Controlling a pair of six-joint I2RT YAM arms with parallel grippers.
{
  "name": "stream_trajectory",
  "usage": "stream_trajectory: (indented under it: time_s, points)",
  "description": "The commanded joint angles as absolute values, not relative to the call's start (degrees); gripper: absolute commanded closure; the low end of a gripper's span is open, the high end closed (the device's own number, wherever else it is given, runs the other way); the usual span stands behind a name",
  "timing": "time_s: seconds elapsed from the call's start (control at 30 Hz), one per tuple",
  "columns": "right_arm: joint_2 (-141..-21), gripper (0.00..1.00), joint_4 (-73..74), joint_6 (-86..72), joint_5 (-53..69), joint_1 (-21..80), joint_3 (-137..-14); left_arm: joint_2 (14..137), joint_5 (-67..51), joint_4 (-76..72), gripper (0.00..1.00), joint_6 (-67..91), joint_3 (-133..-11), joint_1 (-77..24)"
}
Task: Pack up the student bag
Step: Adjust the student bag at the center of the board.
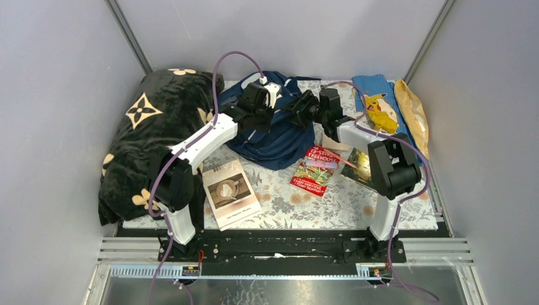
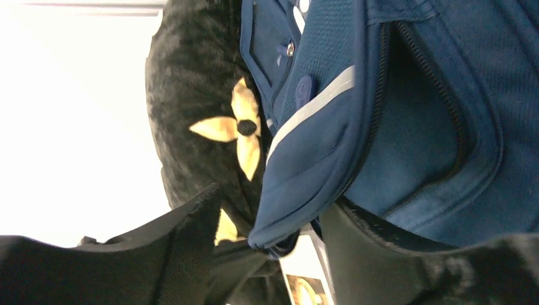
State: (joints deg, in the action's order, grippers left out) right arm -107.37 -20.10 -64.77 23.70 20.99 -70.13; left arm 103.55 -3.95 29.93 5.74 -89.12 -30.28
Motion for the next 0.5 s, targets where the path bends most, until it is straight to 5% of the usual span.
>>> stream_trajectory:
  time_s: [0.0, 0.1, 0.2, 0.27, 0.47]
  points:
    - [-111.5, 0.55, -24.0, -68.7, 25.3, 22.1, -76.7, 101.2, -5.9, 23.9, 1.00, 3.5, -87.8, -30.5]
    - [-113.5, 0.98, -23.5, -69.0, 26.6, 22.1, -79.3, 100.8, -5.7, 23.0, 0.95, 2.8, -86.9, -30.5]
    - [-113.3, 1.00, -23.4, -68.6, 27.0, 22.1, -80.0, 100.2, -4.0, 22.9, 0.54, 2.1, -85.6, -30.8]
    - [-112.8, 1.00, -23.3, -68.6, 27.1, 22.1, -80.0, 99.1, -1.3, 21.3, 0.38, 1.8, -83.2, -31.6]
    - [-113.0, 1.00, -22.3, -68.8, 27.7, 22.1, -80.6, 97.8, 6.1, 14.8, 0.34, 0.9, -77.8, -34.0]
